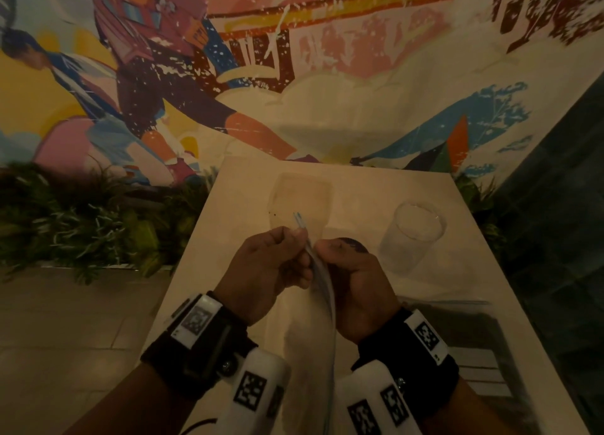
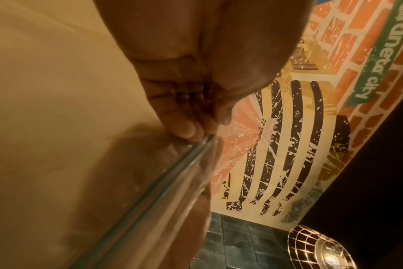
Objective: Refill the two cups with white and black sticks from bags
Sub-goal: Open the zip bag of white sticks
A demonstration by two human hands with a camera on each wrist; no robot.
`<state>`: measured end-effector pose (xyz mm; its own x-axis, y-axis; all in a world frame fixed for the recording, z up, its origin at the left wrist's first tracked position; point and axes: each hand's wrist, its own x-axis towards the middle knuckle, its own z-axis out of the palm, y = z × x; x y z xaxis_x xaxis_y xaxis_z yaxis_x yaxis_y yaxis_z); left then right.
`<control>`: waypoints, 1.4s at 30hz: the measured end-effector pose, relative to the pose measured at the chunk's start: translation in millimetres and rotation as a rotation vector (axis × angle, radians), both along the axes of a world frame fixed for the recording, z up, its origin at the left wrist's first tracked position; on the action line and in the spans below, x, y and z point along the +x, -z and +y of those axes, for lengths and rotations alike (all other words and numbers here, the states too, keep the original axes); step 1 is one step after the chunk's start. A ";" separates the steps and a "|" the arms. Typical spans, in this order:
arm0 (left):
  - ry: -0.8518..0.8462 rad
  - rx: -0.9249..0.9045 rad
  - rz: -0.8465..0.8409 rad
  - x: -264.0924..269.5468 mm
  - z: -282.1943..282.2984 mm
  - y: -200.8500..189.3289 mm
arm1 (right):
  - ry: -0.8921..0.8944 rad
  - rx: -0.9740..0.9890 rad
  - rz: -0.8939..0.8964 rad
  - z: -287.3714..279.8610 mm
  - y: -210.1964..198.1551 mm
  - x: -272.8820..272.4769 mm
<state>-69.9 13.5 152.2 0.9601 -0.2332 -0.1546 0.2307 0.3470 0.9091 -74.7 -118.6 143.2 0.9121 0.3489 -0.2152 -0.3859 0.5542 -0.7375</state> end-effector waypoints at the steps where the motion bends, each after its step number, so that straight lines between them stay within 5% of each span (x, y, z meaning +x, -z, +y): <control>1: -0.008 -0.021 -0.002 -0.6 -0.8 2.6 | -0.009 0.025 0.010 0.7 -0.1 -0.5; 10: -0.091 -0.245 0.075 -1.5 -6.0 14.8 | 0.006 0.252 0.160 4.1 -6.7 -5.5; 14: -0.112 -0.310 0.143 -0.7 -3.7 21.1 | 0.052 0.178 0.140 1.9 -2.8 -4.5; 19: -0.098 -0.172 0.124 2.6 6.7 20.8 | 0.104 -0.497 -0.079 -7.1 7.1 -6.3; 26: 0.070 0.475 -0.130 -19.4 2.3 6.1 | 0.144 -0.640 -0.173 -9.9 -3.6 -8.7; 33: -0.025 0.058 0.128 -22.5 11.9 8.8 | 0.201 -0.379 0.089 -20.6 4.6 -4.8; 35: -0.060 -0.017 0.192 -23.3 15.3 12.1 | 0.228 -0.485 0.060 -24.8 2.6 -7.2; 39: -0.111 -0.049 0.223 -23.3 10.7 14.9 | -0.065 -0.842 -0.186 -15.3 -4.1 -25.6; 42: -0.167 -0.133 0.248 -22.8 11.3 21.2 | -0.009 -0.821 -0.168 -16.9 0.6 -24.6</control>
